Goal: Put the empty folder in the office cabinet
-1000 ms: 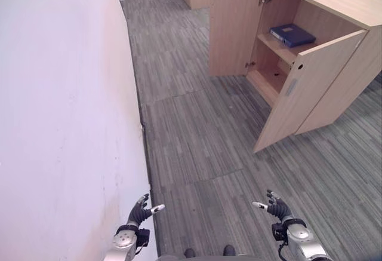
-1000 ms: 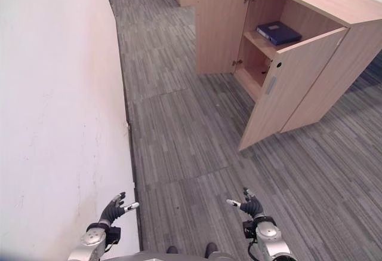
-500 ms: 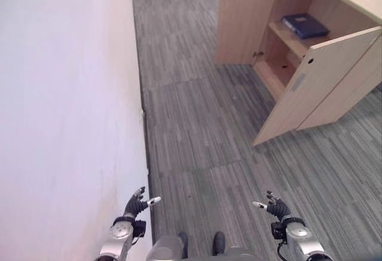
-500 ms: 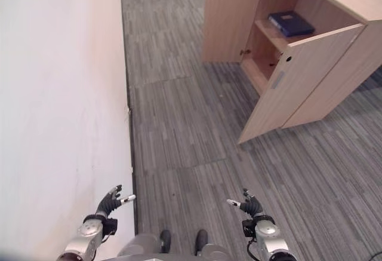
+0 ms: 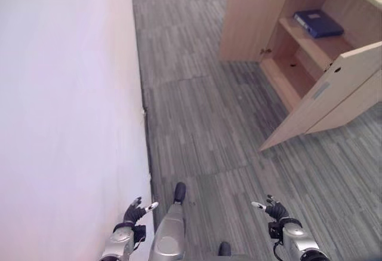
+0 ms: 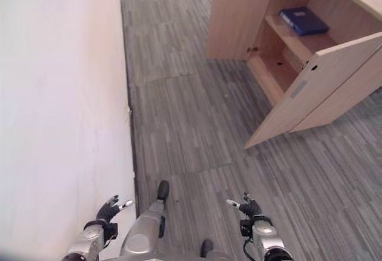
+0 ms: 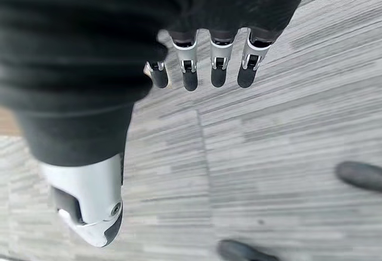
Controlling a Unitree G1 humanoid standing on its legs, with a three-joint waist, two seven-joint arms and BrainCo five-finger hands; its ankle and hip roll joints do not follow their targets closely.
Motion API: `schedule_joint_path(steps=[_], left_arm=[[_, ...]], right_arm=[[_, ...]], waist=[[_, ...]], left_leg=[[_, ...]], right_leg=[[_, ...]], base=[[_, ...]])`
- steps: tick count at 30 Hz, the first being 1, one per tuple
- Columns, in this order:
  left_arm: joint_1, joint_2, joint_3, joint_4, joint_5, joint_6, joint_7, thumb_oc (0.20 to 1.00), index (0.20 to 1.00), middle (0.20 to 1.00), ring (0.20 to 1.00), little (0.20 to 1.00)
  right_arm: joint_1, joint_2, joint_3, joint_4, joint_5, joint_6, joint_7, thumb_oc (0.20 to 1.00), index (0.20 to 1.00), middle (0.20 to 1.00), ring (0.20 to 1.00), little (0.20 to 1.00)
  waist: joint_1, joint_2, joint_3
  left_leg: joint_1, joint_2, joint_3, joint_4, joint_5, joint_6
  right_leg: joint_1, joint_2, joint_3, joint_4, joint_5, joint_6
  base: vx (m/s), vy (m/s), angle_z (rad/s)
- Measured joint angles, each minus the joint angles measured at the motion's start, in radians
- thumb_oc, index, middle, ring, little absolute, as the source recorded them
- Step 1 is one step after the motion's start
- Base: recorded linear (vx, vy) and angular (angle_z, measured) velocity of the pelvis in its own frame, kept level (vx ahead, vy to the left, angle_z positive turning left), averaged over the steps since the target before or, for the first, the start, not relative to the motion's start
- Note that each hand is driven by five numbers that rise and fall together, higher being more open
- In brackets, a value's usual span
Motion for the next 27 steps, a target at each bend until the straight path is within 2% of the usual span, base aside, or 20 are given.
schedule_joint_path(steps=[1, 3, 6, 7, 8, 9, 10, 11, 12, 13, 15, 16, 17, 19, 21, 22, 24, 25, 26, 27], left_arm=[[-0.003, -0.027, 0.053, -0.013, -0.017, -0.012, 0.01, 1.0, 1.0, 1.0, 1.0, 1.0], [-0.012, -0.021, 0.029, -0.003, -0.023, -0.009, 0.004, 1.0, 1.0, 1.0, 1.0, 1.0], [-0.003, -0.023, 0.036, 0.002, -0.024, -0.008, 0.01, 1.0, 1.0, 1.0, 1.0, 1.0], [-0.007, -0.016, 0.028, -0.031, -0.024, -0.008, 0.004, 1.0, 1.0, 1.0, 1.0, 1.0], [0.003, -0.01, 0.01, -0.044, -0.024, -0.007, 0.007, 1.0, 1.0, 1.0, 1.0, 1.0], [-0.003, -0.006, 0.002, -0.049, -0.024, -0.007, 0.004, 1.0, 1.0, 1.0, 1.0, 1.0], [-0.008, 0.001, -0.014, -0.057, -0.024, -0.008, 0.004, 1.0, 1.0, 1.0, 1.0, 1.0], [-0.007, 0.004, -0.013, -0.059, -0.024, -0.007, 0.005, 1.0, 1.0, 1.0, 1.0, 1.0], [-0.004, 0.004, -0.011, -0.06, -0.024, -0.006, 0.007, 1.0, 1.0, 1.0, 1.0, 1.0], [0.003, 0.008, -0.01, -0.062, -0.023, -0.006, 0.006, 1.0, 1.0, 1.0, 1.0, 1.0], [0.004, 0.016, -0.003, -0.09, -0.024, -0.01, 0.011, 1.0, 1.0, 1.0, 1.0, 1.0], [0.006, 0.027, -0.012, -0.09, -0.023, -0.005, 0.012, 1.0, 1.0, 1.0, 1.0, 1.0], [0.005, 0.04, -0.012, -0.09, -0.022, -0.001, 0.011, 1.0, 1.0, 1.0, 1.0, 1.0], [0.033, 0.06, -0.003, -0.121, -0.013, 0.001, 0.006, 1.0, 1.0, 1.0, 1.0, 1.0], [0.072, 0.08, -0.003, -0.153, -0.008, 0.001, 0.001, 1.0, 1.0, 1.0, 1.0, 1.0], [0.075, 0.08, -0.004, -0.153, 0.001, 0.001, 0.0, 1.0, 1.0, 1.0, 1.0, 1.0], [0.075, 0.068, -0.024, -0.154, 0.018, 0.004, -0.005, 1.0, 1.0, 1.0, 1.0, 1.0], [0.039, 0.053, -0.052, -0.162, 0.026, 0.009, -0.016, 1.0, 1.0, 1.0, 1.0, 1.0], [0.048, 0.038, -0.057, -0.17, 0.026, 0.005, -0.021, 1.0, 1.0, 1.0, 1.0, 1.0], [0.038, 0.026, -0.065, -0.17, 0.026, 0.0, -0.025, 1.0, 1.0, 1.0, 1.0, 1.0]], right_arm=[[0.003, 0.03, 0.017, 0.02, 0.0, 0.001, 0.004, 1.0, 1.0, 1.0, 1.0, 1.0], [-0.026, 0.09, 0.016, 0.044, -0.001, 0.001, 0.008, 1.0, 1.0, 1.0, 1.0, 1.0], [-0.054, 0.091, 0.012, 0.042, -0.001, -0.001, 0.011, 1.0, 1.0, 1.0, 1.0, 1.0], [-0.066, 0.093, 0.011, 0.029, -0.002, -0.001, 0.012, 1.0, 1.0, 1.0, 1.0, 1.0], [-0.087, 0.096, -0.002, 0.028, -0.002, -0.002, 0.014, 1.0, 1.0, 1.0, 1.0, 1.0], [-0.097, 0.097, -0.011, 0.025, -0.003, -0.005, 0.012, 1.0, 1.0, 1.0, 1.0, 1.0], [-0.112, 0.094, -0.016, 0.027, -0.003, -0.009, 0.014, 1.0, 1.0, 1.0, 1.0, 1.0], [-0.117, 0.092, -0.026, 0.026, -0.003, -0.016, 0.014, 1.0, 1.0, 1.0, 1.0, 1.0], [-0.117, 0.09, -0.051, 0.026, -0.003, -0.022, 0.014, 1.0, 1.0, 1.0, 1.0, 1.0], [-0.105, 0.076, -0.051, 0.032, -0.002, -0.016, 0.009, 1.0, 1.0, 1.0, 1.0, 1.0], [-0.066, 0.064, -0.071, 0.05, -0.001, -0.014, 0.007, 1.0, 1.0, 1.0, 1.0, 1.0], [-0.051, 0.066, -0.11, 0.081, 0.001, -0.017, 0.008, 1.0, 1.0, 1.0, 1.0, 1.0], [-0.046, 0.063, -0.156, 0.129, 0.003, -0.007, -0.001, 1.0, 1.0, 1.0, 1.0, 1.0], [-0.008, 0.067, -0.205, 0.194, 0.013, -0.007, -0.007, 1.0, 1.0, 1.0, 1.0, 1.0], [0.03, 0.063, -0.236, 0.257, 0.042, 0.003, -0.019, 1.0, 1.0, 1.0, 1.0, 1.0], [0.033, 0.061, -0.249, 0.277, 0.042, 0.006, -0.02, 1.0, 1.0, 1.0, 1.0, 1.0], [0.04, 0.041, -0.248, 0.289, 0.042, 0.01, -0.025, 1.0, 1.0, 1.0, 1.0, 1.0], [0.066, 0.031, -0.247, 0.304, 0.043, 0.003, -0.028, 1.0, 1.0, 1.0, 1.0, 1.0], [0.073, 0.023, -0.264, 0.312, 0.048, 0.002, -0.026, 1.0, 1.0, 1.0, 1.0, 1.0], [0.086, 0.012, -0.27, 0.323, 0.057, 0.017, -0.03, 1.0, 1.0, 1.0, 1.0, 1.0]], waist=[[0.016, -0.056, -0.019], [0.027, -0.105, -0.053], [0.026, -0.089, -0.056], [0.024, -0.08, -0.052], [0.017, -0.072, -0.044], [0.003, -0.044, -0.033], [-0.002, -0.023, -0.021], [-0.009, 0.012, -0.003], [-0.034, 0.047, 0.016], [-0.058, 0.077, 0.018], [-0.079, 0.089, 0.014], [-0.097, 0.092, 0.018], [-0.11, 0.084, 0.025], [-0.137, 0.054, 0.018], [-0.144, 0.03, 0.004], [-0.146, 0.028, 0.002], [-0.164, 0.052, -0.004], [-0.19, 0.071, -0.005], [-0.198, 0.098, -0.015], [-0.2, 0.101, -0.021]], left_leg=[[-0.001, -0.04, 0.043, 0.027, -0.01, 0.042], [0.04, -0.084, 0.069, 0.005, -0.064, 0.098], [0.119, -0.092, 0.066, -0.065, -0.039, 0.125], [0.148, -0.1, 0.049, -0.079, -0.061, 0.153], [0.168, -0.096, 0.047, -0.086, -0.062, 0.155], [0.184, -0.09, 0.034, -0.08, -0.078, 0.178], [0.212, -0.082, 0.023, -0.08, -0.098, 0.203], [0.247, -0.071, 0.013, -0.094, -0.117, 0.23], [0.293, -0.054, 0.001, -0.119, -0.119, 0.234], [0.31, -0.044, 0.0, -0.123, -0.116, 0.222], [0.331, -0.044, 0.0, -0.131, -0.159, 0.222], [0.351, -0.041, 0.012, -0.14, -0.178, 0.21], [0.388, -0.044, 0.025, -0.154, -0.176, 0.162], [0.447, -0.045, 0.044, -0.165, -0.224, 0.145], [0.545, -0.032, 0.098, -0.185, -0.283, 0.097], [0.57, -0.027, 0.111, -0.184, -0.302, 0.073], [0.61, 0.013, 0.137, -0.161, -0.335, 0.03], [0.611, 0.034, 0.152, -0.097, -0.325, 0.008], [0.618, 0.057, 0.153, -0.05, -0.314, -0.016], [0.611, 0.064, 0.164, -0.008, -0.332, -0.034]], right_leg=[[-0.013, -0.044, 0.023, 0.061, -0.024, 0.026], [-0.057, -0.052, 0.033, 0.204, 0.011, 0.057], [-0.135, -0.059, 0.041, 0.426, 0.048, 0.161], [-0.236, -0.054, 0.037, 0.627, 0.135, 0.214], [-0.277, -0.065, 0.001, 0.757, 0.16, 0.236], [-0.318, -0.059, -0.023, 0.821, 0.179, 0.221], [-0.347, -0.05, -0.043, 0.857, 0.25, 0.209], [-0.396, -0.04, -0.069, 0.919, 0.235, 0.203], [-0.442, -0.029, -0.11, 0.972, 0.17, 0.17], [-0.484, -0.021, -0.134, 0.956, 0.145, 0.172], [-0.582, -0.04, -0.167, 0.852, 0.118, 0.181], [-0.594, -0.086, -0.28, 0.696, 0.092, 0.137], [-0.58, -0.113, -0.414, 0.431, 0.099, 0.106], [-0.589, -0.141, -0.505, 0.347, 0.099, 0.105], [-0.582, -0.145, -0.64, 0.347, 0.108, 0.108], [-0.577, -0.145, -0.669, 0.345, 0.116, 0.098], [-0.554, -0.107, -0.683, 0.367, 0.215, -0.03], [-0.538, -0.071, -0.658, 0.382, 0.178, -0.158], [-0.508, -0.051, -0.635, 0.386, 0.162, -0.184], [-0.48, -0.039, -0.622, 0.385, 0.15, -0.189]], base=[[0.34, 0.238, 0.03], [0.46, 0.384, -0.14], [0.22, 0.277, 0.06], [0.28, 0.388, 0.28], [0.3, 0.302, 0.41], [0.31, 0.27, 0.23], [0.22, 0.172, 0.08], [0.22, 0.149, 0.01], [0.26, 0.11, 0.21], [0.51, 0.108, 0.34], [0.46, 0.0, 0.12], [0.4, -0.071, -0.15], [0.39, -0.061, -0.11], [0.47, -0.059, -0.15], [0.38, -0.068, -0.53], [0.19, -0.045, -0.58], [0.39, -0.06, -0.38], [0.42, -0.06, -0.18], [0.28, -0.087, -0.28], [0.21, -0.109, -0.26]])
